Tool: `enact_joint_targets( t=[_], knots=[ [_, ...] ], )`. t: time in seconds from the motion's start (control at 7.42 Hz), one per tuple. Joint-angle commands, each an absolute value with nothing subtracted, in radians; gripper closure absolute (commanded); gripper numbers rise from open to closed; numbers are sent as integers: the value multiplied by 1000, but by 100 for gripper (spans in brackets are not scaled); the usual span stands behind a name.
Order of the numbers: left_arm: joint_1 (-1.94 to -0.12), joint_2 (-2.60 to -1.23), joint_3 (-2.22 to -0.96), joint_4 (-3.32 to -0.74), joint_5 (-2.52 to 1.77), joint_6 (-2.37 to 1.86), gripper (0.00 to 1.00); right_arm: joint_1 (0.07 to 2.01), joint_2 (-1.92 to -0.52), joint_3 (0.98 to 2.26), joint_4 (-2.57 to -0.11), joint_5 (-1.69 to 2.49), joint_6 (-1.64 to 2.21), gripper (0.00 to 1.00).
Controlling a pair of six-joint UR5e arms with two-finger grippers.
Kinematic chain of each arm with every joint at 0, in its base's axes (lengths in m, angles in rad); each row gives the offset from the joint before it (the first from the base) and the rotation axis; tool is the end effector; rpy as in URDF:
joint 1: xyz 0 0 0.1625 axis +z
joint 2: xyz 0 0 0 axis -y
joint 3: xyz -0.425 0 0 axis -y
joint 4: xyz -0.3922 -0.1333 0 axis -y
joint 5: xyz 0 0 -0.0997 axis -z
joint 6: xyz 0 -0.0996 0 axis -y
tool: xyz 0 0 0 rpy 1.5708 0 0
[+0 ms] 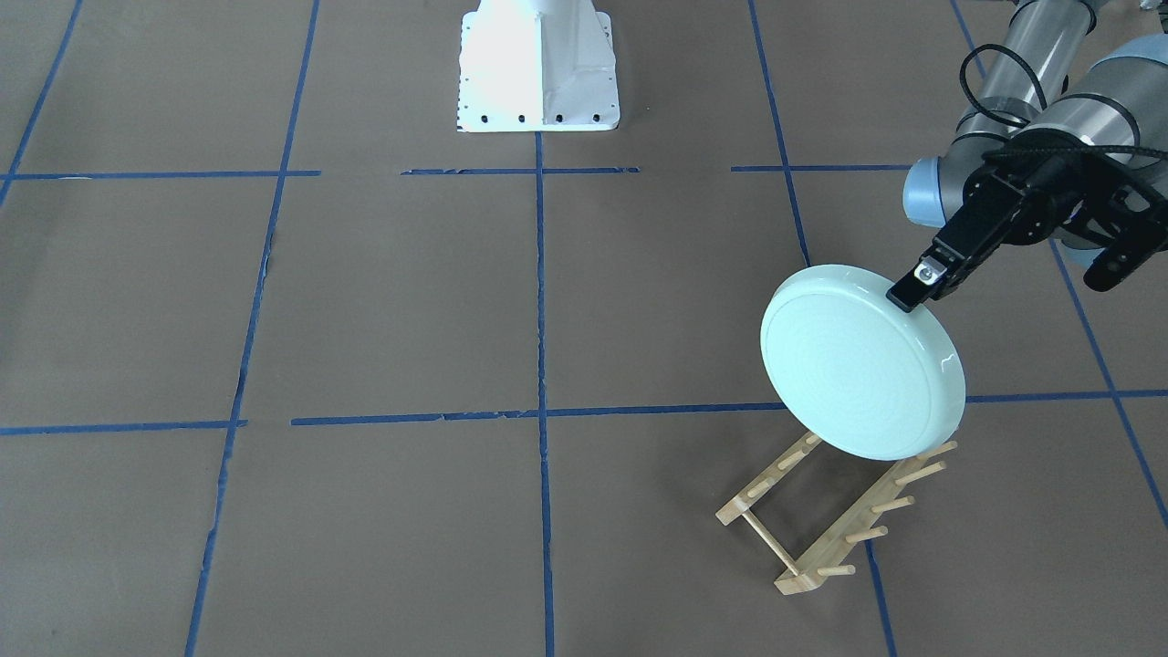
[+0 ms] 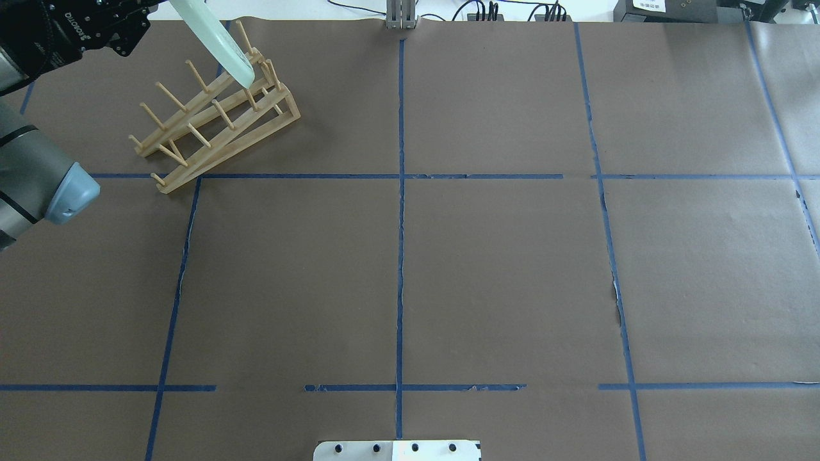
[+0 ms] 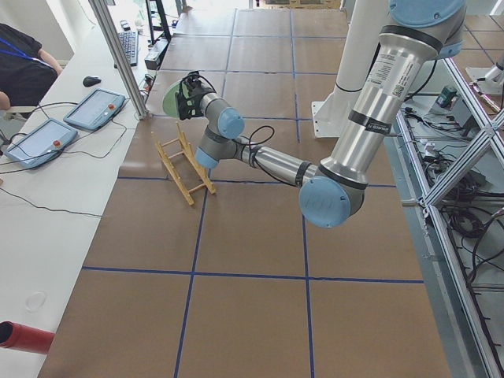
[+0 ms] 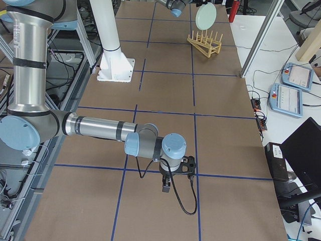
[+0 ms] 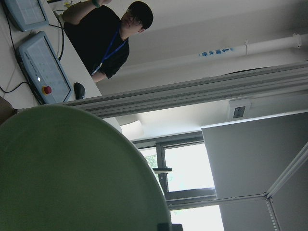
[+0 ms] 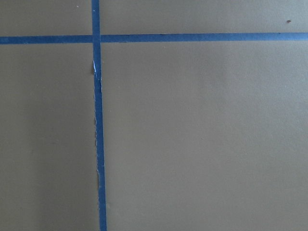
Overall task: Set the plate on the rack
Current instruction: 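Lower the upright plate with the left gripper between the rack's pegs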
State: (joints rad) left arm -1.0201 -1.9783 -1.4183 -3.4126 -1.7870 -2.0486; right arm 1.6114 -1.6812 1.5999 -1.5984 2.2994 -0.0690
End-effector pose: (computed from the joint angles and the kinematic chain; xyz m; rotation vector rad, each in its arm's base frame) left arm 0.2092 -0.5546 0.3187 0.4470 2.1100 -0.6728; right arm 0.0846 -0.4320 0.7015 -0.0640 -0.7324 0.0126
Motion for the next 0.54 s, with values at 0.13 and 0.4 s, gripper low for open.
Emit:
enact_joint_targets(
  t=[0.13, 0.4],
  knots=[
    [-1022, -2040, -1300, -3413, -1735, -2052, 100, 1611, -1681, 1600, -1598, 2299, -69, 0],
    [-1023, -2046, -1287, -3406, -1726, -2052, 100, 1611, -1681, 1600, -1598, 2299, -69, 0]
  ],
)
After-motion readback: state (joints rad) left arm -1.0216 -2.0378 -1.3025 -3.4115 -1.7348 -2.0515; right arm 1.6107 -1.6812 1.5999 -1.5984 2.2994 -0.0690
